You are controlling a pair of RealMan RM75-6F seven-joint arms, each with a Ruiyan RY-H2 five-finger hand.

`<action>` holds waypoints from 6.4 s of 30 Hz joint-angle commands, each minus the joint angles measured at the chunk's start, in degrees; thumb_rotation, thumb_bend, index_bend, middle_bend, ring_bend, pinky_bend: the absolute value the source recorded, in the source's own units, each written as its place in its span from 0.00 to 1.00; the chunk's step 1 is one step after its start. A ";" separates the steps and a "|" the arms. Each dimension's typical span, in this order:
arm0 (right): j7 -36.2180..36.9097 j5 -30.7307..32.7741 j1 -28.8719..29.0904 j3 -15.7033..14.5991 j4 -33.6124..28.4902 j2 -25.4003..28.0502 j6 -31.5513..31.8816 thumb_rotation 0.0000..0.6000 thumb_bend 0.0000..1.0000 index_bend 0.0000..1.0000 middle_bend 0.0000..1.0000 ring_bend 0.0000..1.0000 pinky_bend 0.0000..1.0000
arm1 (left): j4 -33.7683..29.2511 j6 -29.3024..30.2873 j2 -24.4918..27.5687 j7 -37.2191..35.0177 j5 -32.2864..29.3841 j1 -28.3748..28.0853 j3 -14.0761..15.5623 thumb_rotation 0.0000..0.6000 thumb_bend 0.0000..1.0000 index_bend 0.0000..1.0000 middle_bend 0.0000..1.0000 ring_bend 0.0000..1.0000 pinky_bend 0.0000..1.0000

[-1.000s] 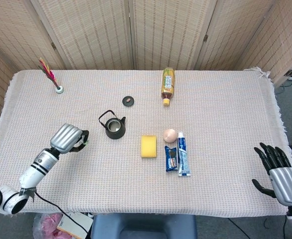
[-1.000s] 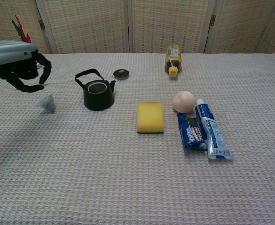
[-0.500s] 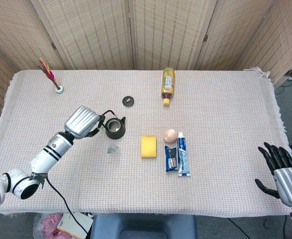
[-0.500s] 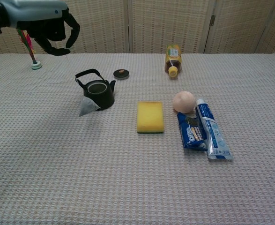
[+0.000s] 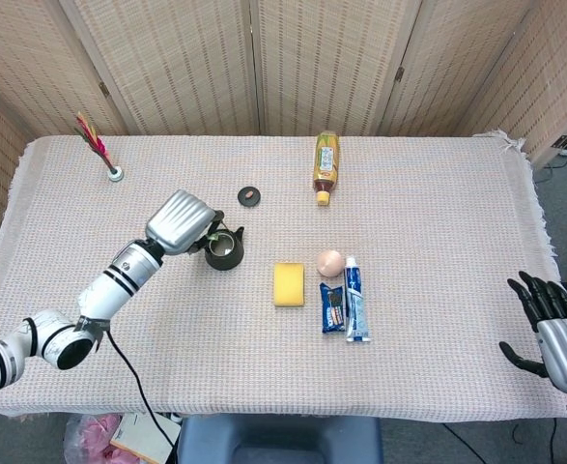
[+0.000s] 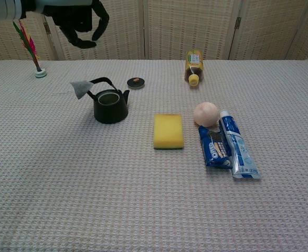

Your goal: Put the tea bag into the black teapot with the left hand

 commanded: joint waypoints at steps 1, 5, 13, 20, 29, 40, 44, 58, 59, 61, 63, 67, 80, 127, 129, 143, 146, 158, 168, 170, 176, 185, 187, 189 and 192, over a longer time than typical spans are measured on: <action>0.44 0.59 -0.01 0.24 0.16 0.18 -0.15 1.00 0.18 0.00 0.00 0.00 0.00 | 0.90 -0.79 -0.46 0.45 -0.93 -1.08 -0.29 1.00 0.48 0.63 1.00 1.00 1.00; 1.04 1.30 0.11 0.47 0.39 0.37 -0.63 1.00 0.18 0.00 0.00 0.00 0.00 | 2.21 -1.85 -0.91 0.80 -2.17 -2.42 -0.39 1.00 0.48 0.64 1.00 1.00 1.00; 2.29 2.65 0.14 1.07 0.82 0.76 -1.01 1.00 0.18 0.00 0.00 0.00 0.00 | 4.28 -2.93 -2.16 0.49 -2.84 -4.31 0.06 1.00 0.48 0.64 1.00 1.00 1.00; 2.52 3.34 -0.11 1.32 1.00 0.85 -0.88 1.00 0.18 0.00 0.00 0.00 0.00 | 7.82 -3.81 -4.16 -2.48 -1.57 -5.15 0.89 1.00 0.48 0.64 1.00 1.00 1.00; 2.79 4.44 -0.57 1.83 1.29 0.85 -0.44 1.00 0.18 0.00 0.00 0.00 0.00 | 13.84 -4.55 -8.01 -9.47 2.38 -5.43 2.54 1.00 0.48 0.64 1.00 1.00 1.00; 2.67 3.95 -0.61 1.59 1.33 0.76 -0.70 1.00 0.18 0.00 0.00 0.00 0.00 | 17.09 -1.95 -11.97 -18.01 8.49 -3.97 5.38 1.00 0.48 0.64 1.00 1.00 1.00; 2.43 2.90 -0.94 1.28 1.11 0.72 0.14 1.00 0.18 0.00 0.00 0.00 0.00 | 17.78 -0.75 -12.95 -21.04 9.92 -3.07 6.30 1.00 0.48 0.64 1.00 1.00 1.00; 2.60 0.90 -1.52 0.80 0.90 0.75 1.78 1.00 0.18 0.00 0.00 0.00 0.00 | 12.18 2.94 -14.11 -20.85 10.91 0.56 8.55 1.00 0.39 0.43 1.00 1.00 1.00; 2.66 0.83 -1.58 0.79 0.93 0.75 1.90 1.00 0.18 0.00 0.00 0.00 0.00 | 11.59 3.02 -14.23 -19.96 10.93 0.63 8.69 1.00 0.36 0.38 1.00 1.00 1.00; 2.71 0.62 -1.62 0.69 0.96 0.82 1.95 1.00 0.18 0.00 0.00 0.00 0.00 | 10.68 2.83 -14.43 -18.02 10.55 0.61 8.75 1.00 0.30 0.22 1.00 1.00 1.00; 2.86 0.24 -1.70 0.56 0.94 0.90 2.16 1.00 0.18 0.00 0.00 0.00 0.00 | 9.74 2.74 -14.55 -16.80 9.86 0.64 8.51 1.00 0.26 0.08 1.00 1.00 1.00; 3.56 -0.45 -2.21 0.45 1.06 1.07 3.34 1.00 0.18 0.00 0.00 0.00 0.00 | 7.14 2.84 -13.85 -14.54 8.69 1.02 8.29 1.00 0.25 0.05 1.00 1.00 1.00; 4.09 -2.76 -2.60 -0.30 1.18 1.14 4.57 1.00 0.19 0.00 0.00 0.00 0.00 | -4.77 -3.98 -3.55 -19.24 -1.96 3.36 7.39 1.00 0.67 0.00 1.00 1.00 1.00; 3.53 -1.97 -1.97 -0.13 1.15 1.09 3.34 1.00 0.19 0.00 0.00 0.00 0.00 | 6.99 -15.06 -9.64 -9.52 -22.60 -7.18 12.38 1.00 0.77 0.00 1.00 1.00 1.00; 3.44 -1.89 -1.99 -0.08 1.15 1.04 3.38 1.00 0.19 0.00 0.00 0.00 0.00 | 7.62 -15.29 -9.78 -9.91 -22.38 -7.02 12.40 1.00 0.77 0.00 1.00 1.00 1.00; 2.25 -0.63 -1.44 0.23 0.81 0.74 1.93 1.00 0.19 0.00 0.00 0.00 0.00 | 12.89 -18.10 -10.77 -14.68 -18.78 -5.02 11.56 1.00 0.77 0.00 1.00 1.00 1.00; 2.21 -0.47 -1.47 0.32 0.78 0.75 1.99 1.00 0.19 0.00 0.00 0.00 0.00 | 13.48 -18.46 -11.01 -15.23 -17.79 -4.83 11.38 1.00 0.77 0.00 1.00 1.00 1.00; 2.08 -0.71 -1.63 0.22 0.74 0.72 2.30 1.00 0.19 0.00 0.00 0.00 0.00 | 17.52 -20.21 -13.61 -17.54 -14.69 -3.96 11.10 1.00 0.77 0.00 1.00 1.00 1.00; 2.37 0.21 -1.46 0.47 1.03 0.76 1.61 1.00 0.19 0.00 0.00 0.00 0.00 | 18.90 -20.57 -13.87 -20.19 -10.66 -3.25 9.37 1.00 0.77 0.00 1.00 1.00 1.00; 2.53 0.03 -1.47 0.40 1.05 0.84 1.66 1.00 0.19 0.00 0.00 0.00 0.00 | 17.45 -19.45 -12.98 -20.10 -9.96 -3.03 8.97 1.00 0.77 0.00 1.00 1.00 1.00; 2.97 -1.33 -2.10 0.02 1.00 1.00 3.22 1.00 0.19 0.00 0.00 0.00 0.00 | 9.75 -15.35 -8.60 -18.56 -9.02 -2.01 8.41 1.00 0.77 0.00 1.00 1.00 1.00; 3.64 -3.54 -3.08 -0.68 1.22 1.27 5.55 1.00 0.19 0.00 0.00 0.00 0.00 | -12.41 2.29 6.34 -13.00 -3.24 6.65 9.62 1.00 0.63 0.00 1.00 1.00 1.00; 3.69 -4.11 -3.25 -0.88 1.26 1.28 5.98 1.00 0.19 0.00 0.00 0.00 0.00 | -16.65 7.08 9.79 -12.55 -1.24 10.06 10.56 1.00 0.63 0.00 1.00 1.00 1.00; 3.53 -4.40 -3.31 -1.00 1.30 1.23 6.09 1.00 0.19 0.00 0.00 0.00 0.00 | -19.49 11.62 12.12 -11.31 0.44 13.17 11.57 1.00 0.62 0.00 1.00 1.00 1.00; 3.19 -4.65 -3.14 -1.17 1.25 1.17 5.70 1.00 0.19 0.00 0.00 0.00 0.00 | -22.94 19.77 13.84 -5.92 1.66 18.45 13.47 1.00 0.61 0.00 1.00 1.00 1.00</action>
